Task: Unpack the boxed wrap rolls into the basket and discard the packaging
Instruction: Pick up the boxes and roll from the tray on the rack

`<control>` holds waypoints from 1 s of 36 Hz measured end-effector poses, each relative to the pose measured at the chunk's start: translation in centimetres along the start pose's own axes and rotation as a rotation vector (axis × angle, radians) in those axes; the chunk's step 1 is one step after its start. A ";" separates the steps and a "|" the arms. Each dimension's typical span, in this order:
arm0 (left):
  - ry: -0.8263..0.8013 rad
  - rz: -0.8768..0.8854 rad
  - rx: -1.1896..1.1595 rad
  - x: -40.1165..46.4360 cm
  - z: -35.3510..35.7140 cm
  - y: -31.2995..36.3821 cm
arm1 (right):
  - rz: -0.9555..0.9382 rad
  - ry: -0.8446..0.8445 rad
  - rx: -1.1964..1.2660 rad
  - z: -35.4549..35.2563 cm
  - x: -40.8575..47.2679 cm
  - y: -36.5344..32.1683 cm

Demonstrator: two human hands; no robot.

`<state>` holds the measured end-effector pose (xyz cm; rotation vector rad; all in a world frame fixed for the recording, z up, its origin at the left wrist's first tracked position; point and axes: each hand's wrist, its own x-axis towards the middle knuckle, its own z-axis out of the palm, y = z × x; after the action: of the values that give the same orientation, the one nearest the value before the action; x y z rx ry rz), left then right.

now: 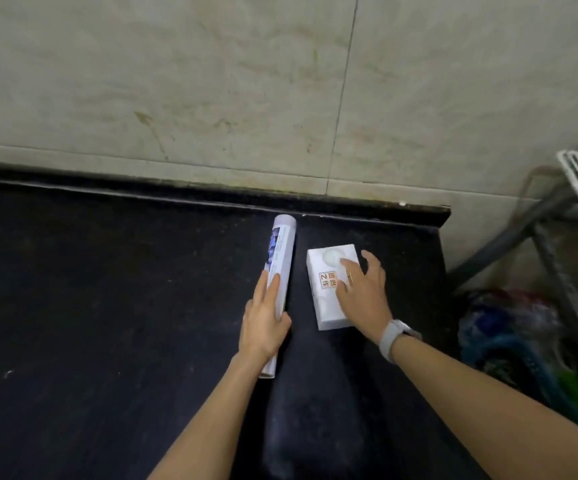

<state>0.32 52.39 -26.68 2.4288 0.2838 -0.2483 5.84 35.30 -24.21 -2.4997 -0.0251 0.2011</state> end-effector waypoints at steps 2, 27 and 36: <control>0.010 0.002 0.033 0.7 0.3 0.0 | -0.116 -0.056 -0.112 0.3 -1.0 1.3; 0.266 0.503 -0.059 1.3 -3.1 23.6 | -0.241 0.281 -0.118 -25.3 -2.9 0.8; 0.025 0.854 0.033 -0.9 4.1 39.1 | 0.228 0.549 -0.385 -37.6 -6.4 11.8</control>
<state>9.41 20.18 -5.97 2.3526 -0.7430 0.1619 4.84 3.28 -0.47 -2.8502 0.4896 -0.4423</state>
